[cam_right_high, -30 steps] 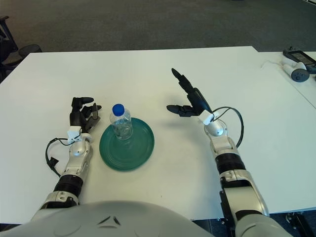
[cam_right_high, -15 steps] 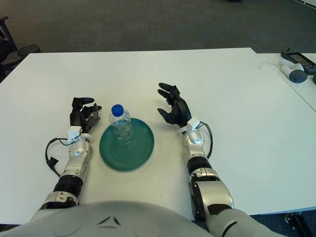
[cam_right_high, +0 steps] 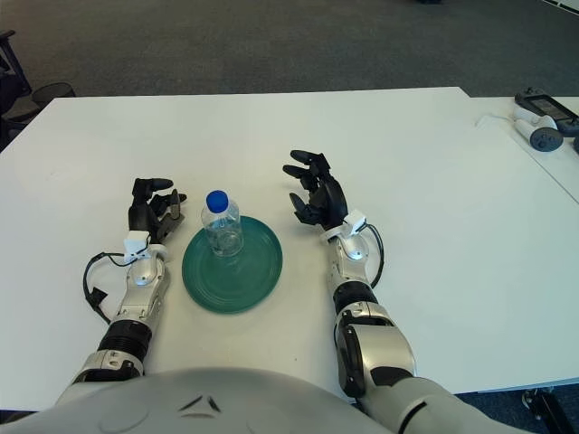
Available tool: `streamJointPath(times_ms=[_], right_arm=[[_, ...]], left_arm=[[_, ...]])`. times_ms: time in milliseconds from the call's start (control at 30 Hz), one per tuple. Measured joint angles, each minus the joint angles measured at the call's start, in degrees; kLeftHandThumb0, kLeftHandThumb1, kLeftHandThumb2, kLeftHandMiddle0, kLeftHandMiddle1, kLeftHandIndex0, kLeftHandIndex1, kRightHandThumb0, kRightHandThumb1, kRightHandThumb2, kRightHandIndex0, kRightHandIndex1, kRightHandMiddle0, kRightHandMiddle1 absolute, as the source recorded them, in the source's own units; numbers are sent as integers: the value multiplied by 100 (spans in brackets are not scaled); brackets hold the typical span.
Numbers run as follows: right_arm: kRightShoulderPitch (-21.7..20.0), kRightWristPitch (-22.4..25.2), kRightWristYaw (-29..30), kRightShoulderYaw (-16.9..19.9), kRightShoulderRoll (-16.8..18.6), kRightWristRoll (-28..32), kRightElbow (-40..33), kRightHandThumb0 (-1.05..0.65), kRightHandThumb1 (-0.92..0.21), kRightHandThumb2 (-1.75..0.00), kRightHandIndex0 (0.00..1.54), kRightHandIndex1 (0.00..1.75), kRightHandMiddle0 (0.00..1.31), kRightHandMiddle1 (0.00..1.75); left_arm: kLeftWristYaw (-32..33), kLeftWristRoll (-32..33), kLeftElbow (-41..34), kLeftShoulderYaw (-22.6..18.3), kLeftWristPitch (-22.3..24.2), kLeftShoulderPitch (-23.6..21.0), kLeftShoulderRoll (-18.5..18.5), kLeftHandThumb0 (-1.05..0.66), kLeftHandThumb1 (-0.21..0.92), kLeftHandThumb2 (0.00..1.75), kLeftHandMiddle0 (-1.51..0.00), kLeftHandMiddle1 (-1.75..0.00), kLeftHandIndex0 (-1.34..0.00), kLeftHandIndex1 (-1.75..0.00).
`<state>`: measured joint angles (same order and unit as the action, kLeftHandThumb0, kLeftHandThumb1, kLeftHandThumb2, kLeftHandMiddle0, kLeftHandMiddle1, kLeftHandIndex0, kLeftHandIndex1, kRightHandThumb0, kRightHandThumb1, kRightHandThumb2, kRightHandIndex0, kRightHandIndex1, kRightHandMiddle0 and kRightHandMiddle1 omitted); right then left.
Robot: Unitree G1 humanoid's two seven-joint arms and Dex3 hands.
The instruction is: Put the bottle into the plate.
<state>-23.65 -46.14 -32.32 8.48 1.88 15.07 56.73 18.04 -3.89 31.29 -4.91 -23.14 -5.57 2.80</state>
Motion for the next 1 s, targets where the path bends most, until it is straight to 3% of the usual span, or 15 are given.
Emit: streamJointPath(times_ms=[233,600,767,800,900,1000], right_arm=[[-27,191,-66,74,165,-11,21,-26,-35,-112,13,104,0,116],[-16,216,340,57,246,-273,3,-29,-35,-113,15,108,0,120],[23,-71,1107,30,291,-690,-41,-23,-33,-118,21,133,0,138],[30,-119,1311,23,299,-796,-53,0,-39,-113,32,145,0,149],[60,-146,2058,-15,321,-1167,-113,28,-46,-106,46,158,0,166],[97,-83,2783,-62,347,-1502,-201,11,-45,-112,43,168,23,171]], left_arm=[[4,-2,0,5,-1,-2,-1,-37,76,75,-61,-119,-29,-175],[-1,-1,-1,12,4,-1,-3,-37,77,74,-61,-119,-28,-175],[-5,0,-12,14,5,0,-3,-37,77,74,-62,-119,-29,-175],[-5,0,-15,14,5,-2,-3,-37,76,74,-62,-119,-29,-175],[-5,0,-46,14,2,-3,-2,-37,76,74,-62,-119,-29,-175],[-5,0,-78,14,-1,-2,-2,-37,77,74,-62,-119,-28,-175]])
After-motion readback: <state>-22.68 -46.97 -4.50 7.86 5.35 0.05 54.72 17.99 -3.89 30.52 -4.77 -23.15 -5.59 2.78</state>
